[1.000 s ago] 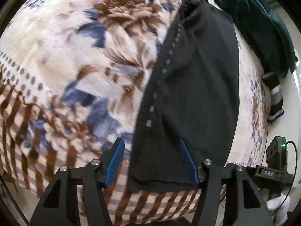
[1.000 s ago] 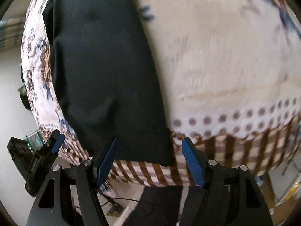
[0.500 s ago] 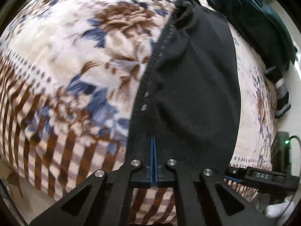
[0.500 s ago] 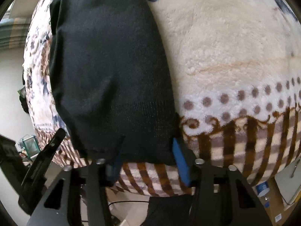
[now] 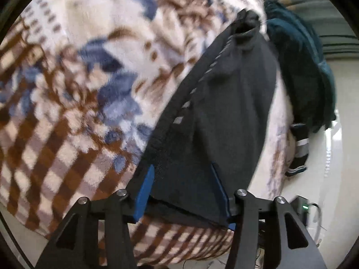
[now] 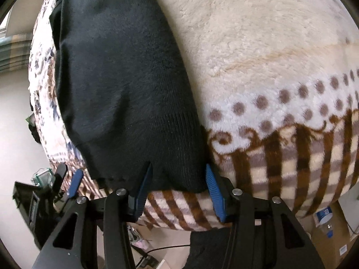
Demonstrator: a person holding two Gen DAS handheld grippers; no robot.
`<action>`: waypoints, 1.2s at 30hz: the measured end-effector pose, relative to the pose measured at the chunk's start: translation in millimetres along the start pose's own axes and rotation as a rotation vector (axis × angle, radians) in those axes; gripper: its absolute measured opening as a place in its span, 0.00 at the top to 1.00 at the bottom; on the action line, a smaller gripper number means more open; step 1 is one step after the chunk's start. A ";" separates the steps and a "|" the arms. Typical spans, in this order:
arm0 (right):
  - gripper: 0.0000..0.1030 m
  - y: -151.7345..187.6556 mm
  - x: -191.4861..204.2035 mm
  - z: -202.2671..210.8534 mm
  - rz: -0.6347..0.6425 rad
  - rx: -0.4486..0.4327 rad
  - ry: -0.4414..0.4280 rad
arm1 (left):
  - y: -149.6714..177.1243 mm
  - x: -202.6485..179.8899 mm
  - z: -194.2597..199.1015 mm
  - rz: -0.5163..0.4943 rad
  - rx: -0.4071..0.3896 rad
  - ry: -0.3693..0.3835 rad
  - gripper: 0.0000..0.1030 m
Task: Fold small clothes
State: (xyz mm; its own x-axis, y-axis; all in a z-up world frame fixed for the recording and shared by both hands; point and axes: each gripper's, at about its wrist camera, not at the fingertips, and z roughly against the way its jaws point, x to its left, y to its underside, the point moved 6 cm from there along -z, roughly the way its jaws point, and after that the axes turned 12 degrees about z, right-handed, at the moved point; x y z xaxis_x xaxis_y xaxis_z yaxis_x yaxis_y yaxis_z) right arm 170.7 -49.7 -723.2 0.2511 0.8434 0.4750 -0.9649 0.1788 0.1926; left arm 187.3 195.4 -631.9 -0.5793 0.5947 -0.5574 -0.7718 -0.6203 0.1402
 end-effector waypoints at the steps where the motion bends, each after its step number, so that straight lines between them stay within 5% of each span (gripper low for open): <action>1: 0.50 1.0 -0.2 1.2 -0.001 -0.002 0.000 | -1.5 0.1 -4.6 -0.001 -0.002 -0.008 0.53; 3: 0.50 5.5 1.1 4.1 -0.011 -0.007 -0.027 | -4.1 -4.2 -9.7 -0.040 -0.026 -0.047 0.56; 5: 0.50 9.8 4.5 6.5 -0.033 -0.011 -0.072 | -3.4 -9.2 -8.5 -0.092 -0.066 -0.101 0.98; 10: 0.50 19.3 12.4 4.6 -0.070 0.011 -0.162 | 3.2 -22.5 6.0 -0.179 -0.147 -0.172 0.99; 16: 0.50 23.6 22.6 -17.6 -0.170 0.031 -0.264 | 9.4 -26.1 33.5 -0.088 -0.173 -0.091 0.99; 22: 0.51 19.5 14.7 -47.4 -0.355 0.025 -0.375 | 7.0 -20.9 39.9 -0.082 -0.175 -0.103 0.99; 24: 0.94 20.8 8.5 -43.7 -0.372 -0.019 -0.327 | 8.3 -17.0 39.3 -0.096 -0.176 -0.127 0.99; 30: 0.95 28.0 30.9 -23.8 -0.229 -0.061 -0.156 | 21.3 0.2 35.9 -0.117 -0.158 -0.170 0.99; 36: 0.96 32.7 35.7 -21.8 -0.187 -0.053 -0.109 | 18.2 16.7 17.5 -0.116 -0.149 -0.235 0.99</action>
State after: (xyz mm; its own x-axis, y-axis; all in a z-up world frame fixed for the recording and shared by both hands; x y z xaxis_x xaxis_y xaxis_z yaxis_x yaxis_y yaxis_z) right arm 146.4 -2.6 -718.7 0.4299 0.7338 0.5261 -0.9028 0.3557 0.2417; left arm 159.0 203.0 -624.4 -0.5475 0.7573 -0.3559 -0.7994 -0.5991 -0.0450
